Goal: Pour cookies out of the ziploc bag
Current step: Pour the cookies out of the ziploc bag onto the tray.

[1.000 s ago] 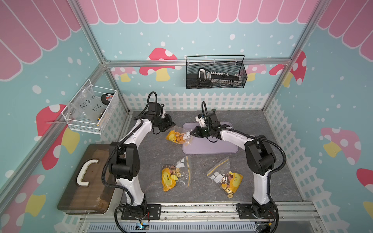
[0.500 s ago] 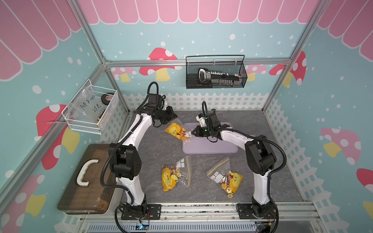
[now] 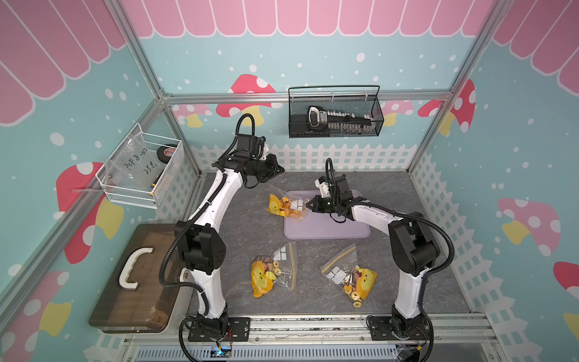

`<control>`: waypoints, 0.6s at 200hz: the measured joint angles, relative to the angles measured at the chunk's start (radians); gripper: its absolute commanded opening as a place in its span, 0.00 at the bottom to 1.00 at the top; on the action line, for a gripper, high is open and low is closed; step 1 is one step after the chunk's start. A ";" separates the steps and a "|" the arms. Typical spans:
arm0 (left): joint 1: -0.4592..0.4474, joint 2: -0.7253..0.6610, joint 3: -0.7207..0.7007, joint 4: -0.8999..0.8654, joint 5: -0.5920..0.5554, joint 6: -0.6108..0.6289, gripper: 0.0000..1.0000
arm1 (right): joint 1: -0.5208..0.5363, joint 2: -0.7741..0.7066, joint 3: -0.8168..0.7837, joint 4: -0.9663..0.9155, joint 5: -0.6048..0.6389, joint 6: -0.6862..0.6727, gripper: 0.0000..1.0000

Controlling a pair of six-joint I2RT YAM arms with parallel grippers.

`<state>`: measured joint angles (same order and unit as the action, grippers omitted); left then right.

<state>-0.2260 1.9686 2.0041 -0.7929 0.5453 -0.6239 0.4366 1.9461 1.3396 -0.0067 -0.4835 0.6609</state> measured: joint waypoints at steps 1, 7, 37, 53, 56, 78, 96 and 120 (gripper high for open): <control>-0.001 0.001 -0.001 0.000 0.000 0.000 0.00 | -0.001 0.000 0.000 0.000 0.000 0.000 0.00; -0.003 0.006 -0.002 -0.003 -0.001 0.001 0.00 | -0.006 -0.004 -0.006 0.002 0.001 -0.001 0.00; 0.003 0.001 -0.051 -0.002 -0.019 0.019 0.05 | -0.038 -0.022 -0.013 0.000 -0.003 -0.004 0.01; 0.012 -0.024 -0.120 0.009 -0.034 0.028 0.32 | -0.050 -0.024 -0.011 -0.003 -0.005 -0.009 0.13; 0.015 -0.032 -0.136 0.012 -0.037 0.040 0.35 | -0.051 -0.024 -0.011 -0.005 -0.005 -0.008 0.14; 0.041 -0.106 -0.276 0.046 -0.068 0.047 0.59 | -0.056 -0.024 -0.010 -0.014 0.000 -0.025 0.43; 0.080 -0.179 -0.381 0.070 -0.087 0.055 0.69 | -0.056 -0.037 -0.009 -0.045 0.026 -0.045 0.68; 0.147 -0.250 -0.488 0.118 -0.092 0.051 0.90 | -0.051 -0.095 -0.005 -0.108 0.065 -0.101 0.94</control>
<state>-0.0792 1.7187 1.5166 -0.6750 0.4534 -0.5728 0.3855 1.8507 1.3342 -0.1150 -0.4187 0.5594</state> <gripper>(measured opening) 0.844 0.791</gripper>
